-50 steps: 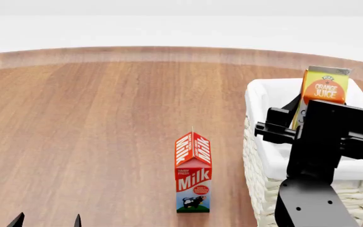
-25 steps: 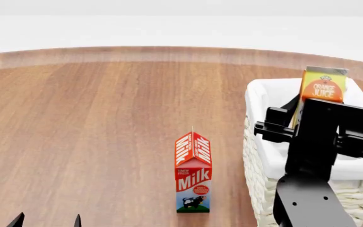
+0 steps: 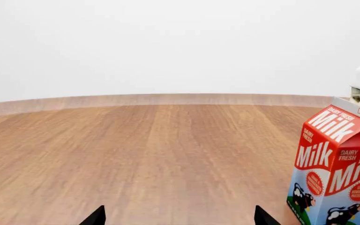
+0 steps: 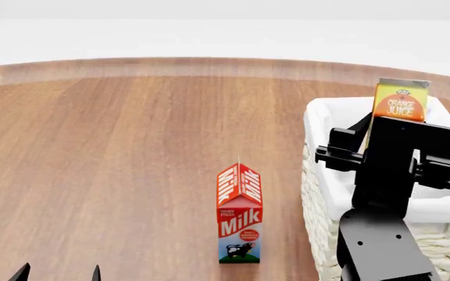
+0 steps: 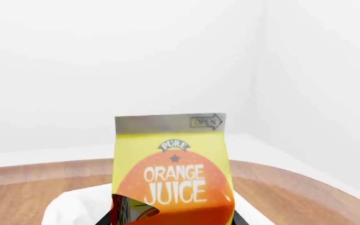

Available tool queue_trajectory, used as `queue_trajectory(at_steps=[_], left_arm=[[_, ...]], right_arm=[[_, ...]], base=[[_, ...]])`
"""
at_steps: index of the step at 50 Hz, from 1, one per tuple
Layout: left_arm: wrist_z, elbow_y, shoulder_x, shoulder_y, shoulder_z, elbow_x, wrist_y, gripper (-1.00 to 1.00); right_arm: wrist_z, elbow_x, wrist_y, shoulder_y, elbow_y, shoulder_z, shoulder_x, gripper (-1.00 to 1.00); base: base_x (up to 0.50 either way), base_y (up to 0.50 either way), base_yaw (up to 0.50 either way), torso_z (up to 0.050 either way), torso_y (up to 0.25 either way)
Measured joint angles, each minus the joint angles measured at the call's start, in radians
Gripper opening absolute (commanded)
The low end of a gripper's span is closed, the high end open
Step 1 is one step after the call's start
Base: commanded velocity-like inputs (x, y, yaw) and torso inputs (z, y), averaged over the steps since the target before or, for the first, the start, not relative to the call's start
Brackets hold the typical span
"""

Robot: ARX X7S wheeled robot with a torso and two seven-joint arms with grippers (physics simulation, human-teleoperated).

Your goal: Pick up the orange juice, and put it in the basket.

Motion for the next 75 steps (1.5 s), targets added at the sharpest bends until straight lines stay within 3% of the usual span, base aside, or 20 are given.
queue_trajectory(at_steps=[30, 31, 56, 75], left_arm=[[-0.005, -0.001, -0.004, -0.002, 0.006, -0.004, 0.002, 1.0], [-0.005, -0.001, -0.004, -0.002, 0.006, -0.004, 0.002, 1.0], [-0.009, -0.001, -0.007, -0.003, 0.011, -0.007, 0.004, 1.0], [-0.011, -0.002, -0.009, -0.004, 0.014, -0.009, 0.006, 1.0]], right_arm=[[-0.042, -0.015, -0.089, 0.06, 0.186, 0.001, -0.054, -1.0], [-0.044, -0.015, -0.09, 0.06, 0.189, 0.001, -0.055, 1.0], [-0.04, -0.057, -0.063, 0.056, 0.12, 0.0, -0.051, 1.0], [-0.014, -0.015, 0.023, -0.025, -0.201, -0.003, 0.024, 1.0]], base=[[0.0, 0.0, 0.0, 0.0, 0.001], [0.0, 0.0, 0.0, 0.0, 0.0], [0.0, 0.0, 0.0, 0.0, 0.0], [0.0, 0.0, 0.0, 0.0, 0.0]])
